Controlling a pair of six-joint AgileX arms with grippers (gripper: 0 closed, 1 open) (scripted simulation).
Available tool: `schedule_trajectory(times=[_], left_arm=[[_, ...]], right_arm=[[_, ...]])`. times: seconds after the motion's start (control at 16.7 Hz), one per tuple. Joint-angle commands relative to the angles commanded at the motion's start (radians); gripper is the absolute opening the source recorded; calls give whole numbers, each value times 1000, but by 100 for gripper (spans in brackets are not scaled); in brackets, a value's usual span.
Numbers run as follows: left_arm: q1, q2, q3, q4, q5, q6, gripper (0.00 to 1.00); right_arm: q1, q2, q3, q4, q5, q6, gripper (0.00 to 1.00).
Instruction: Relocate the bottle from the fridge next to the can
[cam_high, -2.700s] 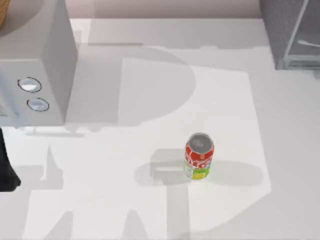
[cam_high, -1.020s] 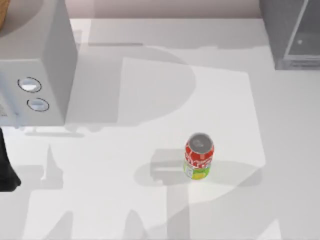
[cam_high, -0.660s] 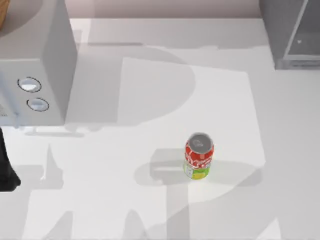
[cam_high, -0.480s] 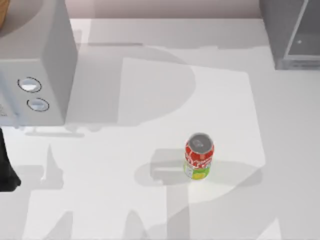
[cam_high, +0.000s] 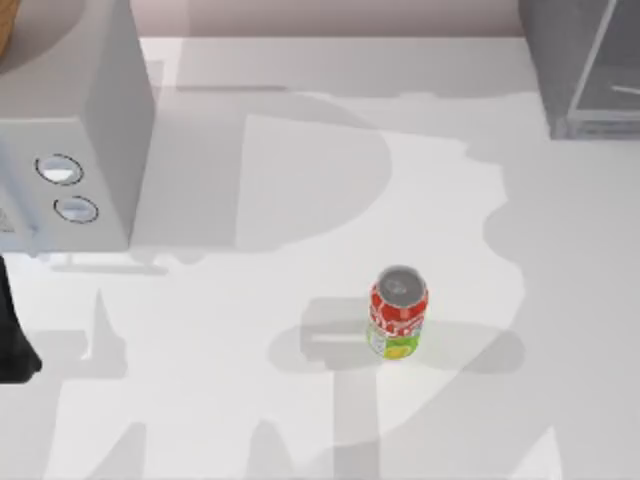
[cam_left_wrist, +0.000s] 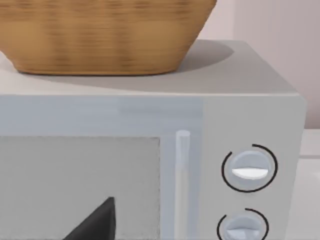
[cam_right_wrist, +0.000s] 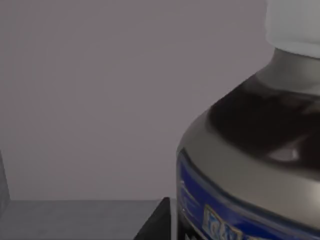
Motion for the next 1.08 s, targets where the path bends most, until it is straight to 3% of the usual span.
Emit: schedule_trajectory(times=[0.42, 1.08], left_arm=[[0, 0, 0, 0, 0, 0, 100], [0, 0, 0, 0, 0, 0, 100]], right_arm=[[-8, -36, -35, 7, -10, 2, 0], [-106, -412, -593, 183, -114, 4, 0]])
